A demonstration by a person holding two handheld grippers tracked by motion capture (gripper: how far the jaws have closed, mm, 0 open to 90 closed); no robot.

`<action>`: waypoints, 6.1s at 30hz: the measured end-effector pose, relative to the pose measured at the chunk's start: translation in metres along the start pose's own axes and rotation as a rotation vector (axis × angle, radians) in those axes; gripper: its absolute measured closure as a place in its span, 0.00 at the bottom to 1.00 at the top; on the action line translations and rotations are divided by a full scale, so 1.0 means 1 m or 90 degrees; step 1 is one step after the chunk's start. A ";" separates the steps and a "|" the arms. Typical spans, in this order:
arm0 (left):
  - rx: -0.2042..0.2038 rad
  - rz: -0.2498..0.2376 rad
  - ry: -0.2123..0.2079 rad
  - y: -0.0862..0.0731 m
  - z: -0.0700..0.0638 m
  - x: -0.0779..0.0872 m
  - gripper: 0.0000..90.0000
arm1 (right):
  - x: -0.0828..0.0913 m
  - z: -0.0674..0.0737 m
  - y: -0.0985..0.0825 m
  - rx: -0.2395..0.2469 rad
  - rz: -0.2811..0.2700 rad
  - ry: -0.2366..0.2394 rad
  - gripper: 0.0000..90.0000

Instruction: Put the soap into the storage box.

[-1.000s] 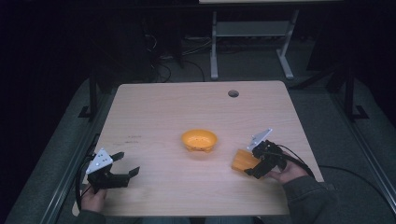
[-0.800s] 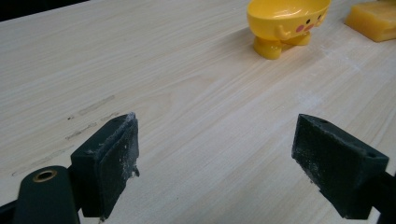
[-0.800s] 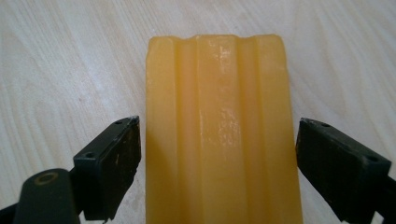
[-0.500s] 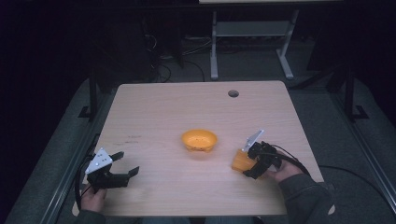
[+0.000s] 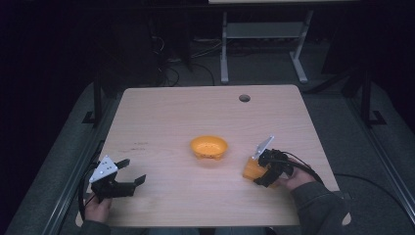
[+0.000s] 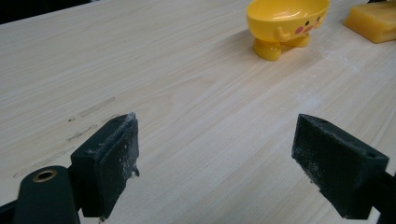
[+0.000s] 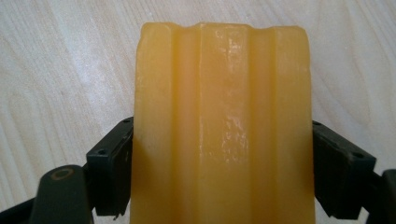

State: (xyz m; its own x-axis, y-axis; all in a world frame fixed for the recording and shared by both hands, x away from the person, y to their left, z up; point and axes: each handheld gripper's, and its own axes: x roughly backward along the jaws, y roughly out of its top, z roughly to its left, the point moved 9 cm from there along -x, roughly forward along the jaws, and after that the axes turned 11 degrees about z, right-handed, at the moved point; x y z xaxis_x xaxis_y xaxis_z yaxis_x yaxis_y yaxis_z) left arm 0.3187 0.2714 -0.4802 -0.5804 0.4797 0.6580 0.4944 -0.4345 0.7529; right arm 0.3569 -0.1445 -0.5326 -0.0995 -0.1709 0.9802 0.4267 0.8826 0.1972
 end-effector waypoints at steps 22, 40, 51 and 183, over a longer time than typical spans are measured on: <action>0.008 -0.007 0.003 0.001 0.001 0.001 0.16 | 0.011 0.001 0.002 0.004 -0.027 0.010 0.23; 0.009 -0.006 0.005 0.001 0.002 0.002 0.16 | 0.031 -0.003 0.027 0.031 -0.044 0.009 0.23; 0.010 -0.008 0.003 0.001 0.002 0.002 0.16 | 0.041 -0.008 0.044 0.055 -0.052 0.003 0.23; 0.013 -0.013 0.006 0.000 0.007 0.007 0.16 | 0.031 -0.007 0.193 0.224 -0.058 0.059 0.23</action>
State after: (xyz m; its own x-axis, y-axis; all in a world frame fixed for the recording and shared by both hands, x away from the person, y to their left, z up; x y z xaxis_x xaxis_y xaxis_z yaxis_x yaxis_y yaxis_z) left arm 0.3191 0.2799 -0.4758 -0.5964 0.4819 0.6419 0.4950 -0.4088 0.7667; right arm 0.4426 0.0178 -0.4639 -0.0341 -0.2807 0.9592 0.0825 0.9557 0.2826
